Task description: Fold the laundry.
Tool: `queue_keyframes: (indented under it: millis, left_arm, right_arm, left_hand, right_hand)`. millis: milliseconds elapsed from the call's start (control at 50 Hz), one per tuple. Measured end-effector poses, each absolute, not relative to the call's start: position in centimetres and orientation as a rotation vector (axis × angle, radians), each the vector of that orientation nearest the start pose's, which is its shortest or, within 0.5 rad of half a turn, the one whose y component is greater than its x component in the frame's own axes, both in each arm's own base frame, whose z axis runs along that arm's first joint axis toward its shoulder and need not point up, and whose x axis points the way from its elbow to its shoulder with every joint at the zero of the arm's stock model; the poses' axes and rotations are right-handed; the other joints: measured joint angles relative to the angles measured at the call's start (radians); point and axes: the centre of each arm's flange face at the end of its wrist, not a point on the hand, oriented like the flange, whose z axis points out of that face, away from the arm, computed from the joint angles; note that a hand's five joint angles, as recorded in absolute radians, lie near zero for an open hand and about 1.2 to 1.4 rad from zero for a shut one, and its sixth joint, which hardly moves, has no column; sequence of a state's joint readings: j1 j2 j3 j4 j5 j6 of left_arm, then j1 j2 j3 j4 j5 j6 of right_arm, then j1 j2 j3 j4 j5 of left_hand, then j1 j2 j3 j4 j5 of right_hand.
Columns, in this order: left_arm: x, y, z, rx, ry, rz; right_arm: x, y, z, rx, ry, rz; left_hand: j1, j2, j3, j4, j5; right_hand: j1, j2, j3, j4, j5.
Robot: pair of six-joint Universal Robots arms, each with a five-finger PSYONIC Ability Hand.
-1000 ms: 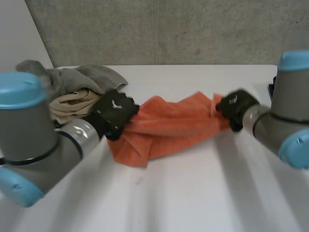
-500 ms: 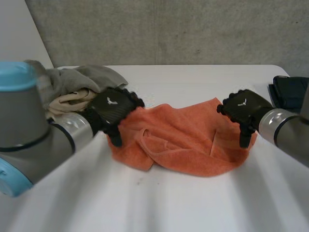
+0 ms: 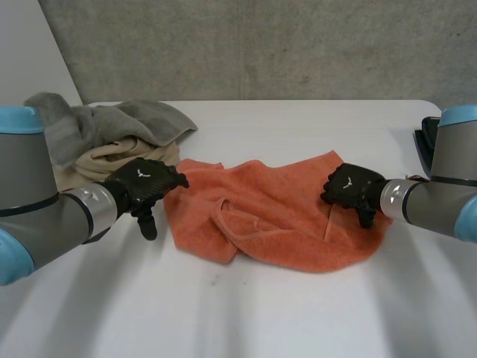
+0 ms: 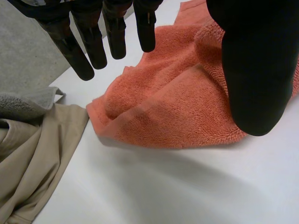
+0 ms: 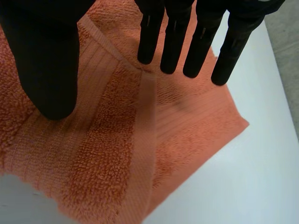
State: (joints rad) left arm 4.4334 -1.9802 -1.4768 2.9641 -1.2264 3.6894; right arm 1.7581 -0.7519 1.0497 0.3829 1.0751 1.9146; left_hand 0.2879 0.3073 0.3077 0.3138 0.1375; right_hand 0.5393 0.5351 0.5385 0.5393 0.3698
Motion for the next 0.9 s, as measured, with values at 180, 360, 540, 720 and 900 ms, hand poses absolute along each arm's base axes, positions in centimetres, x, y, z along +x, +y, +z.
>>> queue_keyframes:
  millis: [180,360,540,720,900]
  left_arm:
    - [-25.0,-27.8,19.5,1.378,2.427,-1.759]
    - [-25.8,-27.6,18.2,1.437,2.429,-1.716]
    - [-27.1,-26.8,16.1,1.537,2.441,-1.624]
    - [-29.3,-26.7,14.7,1.614,2.423,-1.606]
    - [-31.8,-28.7,14.8,1.599,2.283,-1.686]
  right_arm:
    - [24.4,-36.1,14.2,-1.915,1.984,-1.578]
    - [21.9,-36.0,20.6,-1.506,2.134,-1.775]
    - [18.0,-33.0,25.1,-1.374,2.262,-1.768]
    - [16.0,-32.0,24.6,-1.493,2.360,-1.629]
    - [16.7,-34.3,23.9,-1.487,2.384,-1.717]
  left_hand:
    - [0.000,0.000,0.000,0.000,0.000]
    - [0.000,0.000,0.000,0.000,0.000]
    - [0.121,0.099,0.101,0.096,0.100]
    - [0.373,0.337,0.329,0.326,0.324]
    - [0.862,0.886,0.879,0.880,0.835]
  right_hand:
    - [0.582,0.639,0.644,0.652,0.621]
    - [0.582,0.639,0.644,0.653,0.621]
    - [0.582,0.639,0.644,0.654,0.621]
    - [0.582,0.639,0.649,0.654,0.621]
    - [0.582,0.639,0.649,0.657,0.621]
